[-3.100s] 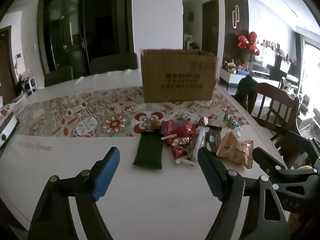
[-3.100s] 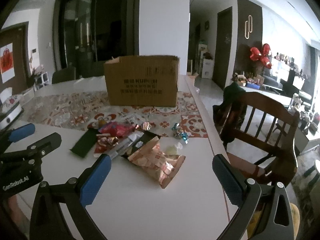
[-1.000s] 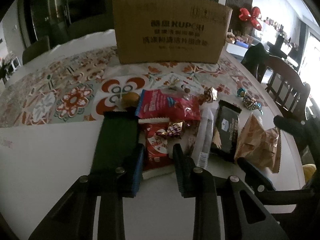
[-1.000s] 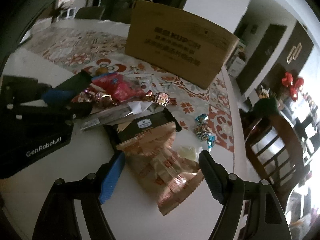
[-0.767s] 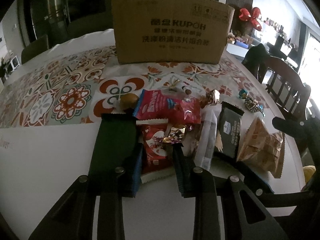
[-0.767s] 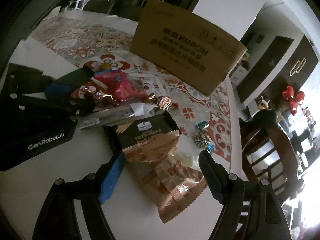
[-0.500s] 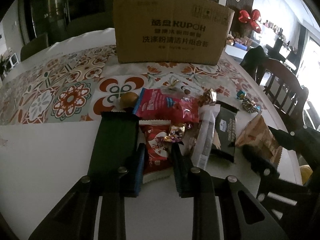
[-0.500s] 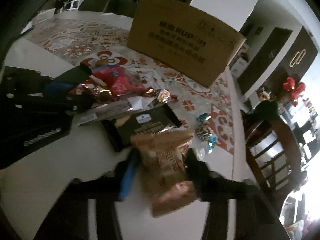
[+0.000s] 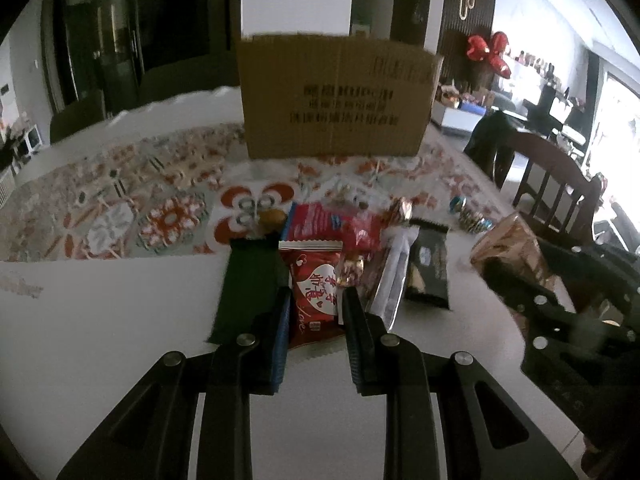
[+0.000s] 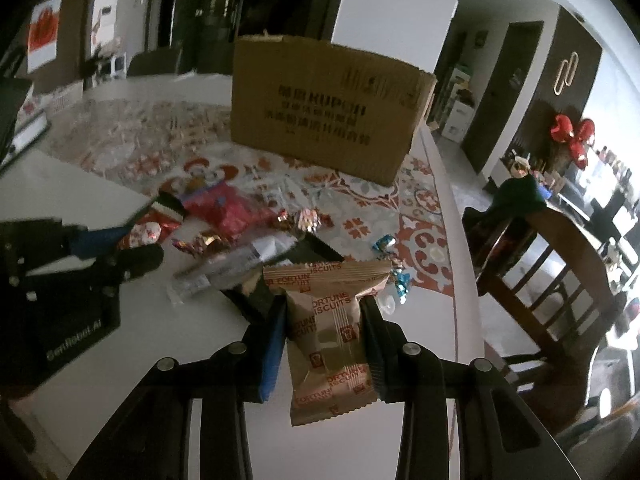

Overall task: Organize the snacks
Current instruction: 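Carry both packets into the cardboard box and open both tools to release them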

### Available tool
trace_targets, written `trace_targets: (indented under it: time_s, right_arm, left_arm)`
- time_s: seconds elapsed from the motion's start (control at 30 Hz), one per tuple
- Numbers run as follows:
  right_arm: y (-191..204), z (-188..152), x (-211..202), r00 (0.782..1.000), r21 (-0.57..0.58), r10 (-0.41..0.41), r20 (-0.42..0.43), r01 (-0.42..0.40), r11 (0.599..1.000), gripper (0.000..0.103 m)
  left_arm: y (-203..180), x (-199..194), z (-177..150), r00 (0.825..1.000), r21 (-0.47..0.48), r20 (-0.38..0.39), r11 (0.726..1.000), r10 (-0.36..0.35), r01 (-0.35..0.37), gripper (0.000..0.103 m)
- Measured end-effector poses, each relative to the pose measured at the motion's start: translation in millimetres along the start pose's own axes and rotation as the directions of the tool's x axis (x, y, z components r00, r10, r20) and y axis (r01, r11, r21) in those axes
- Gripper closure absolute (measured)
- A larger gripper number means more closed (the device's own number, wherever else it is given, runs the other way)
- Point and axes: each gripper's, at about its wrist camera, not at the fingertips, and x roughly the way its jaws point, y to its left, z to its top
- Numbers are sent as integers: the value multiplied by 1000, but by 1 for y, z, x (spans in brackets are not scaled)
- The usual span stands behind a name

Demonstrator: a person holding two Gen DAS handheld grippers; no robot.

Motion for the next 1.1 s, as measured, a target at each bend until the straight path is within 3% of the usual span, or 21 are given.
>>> trace_targets:
  time_s: [0.4,0.77,1.1]
  right_arm:
    - [-12,29,-31,992,95,24,122,-35,995,66]
    - [-43,93,-48,964,145,0,265,-40,989,66]
    - [-63,163,-44,945,128,30,325,-75,989,66]
  left_arm:
    - [0,-37,44,989,46,137,997,-63,57,78]
    - [-3,-60,118,953,142,291,989,-86,46,78]
    - [3,-54,188,947,175,311,984,-81,27,78]
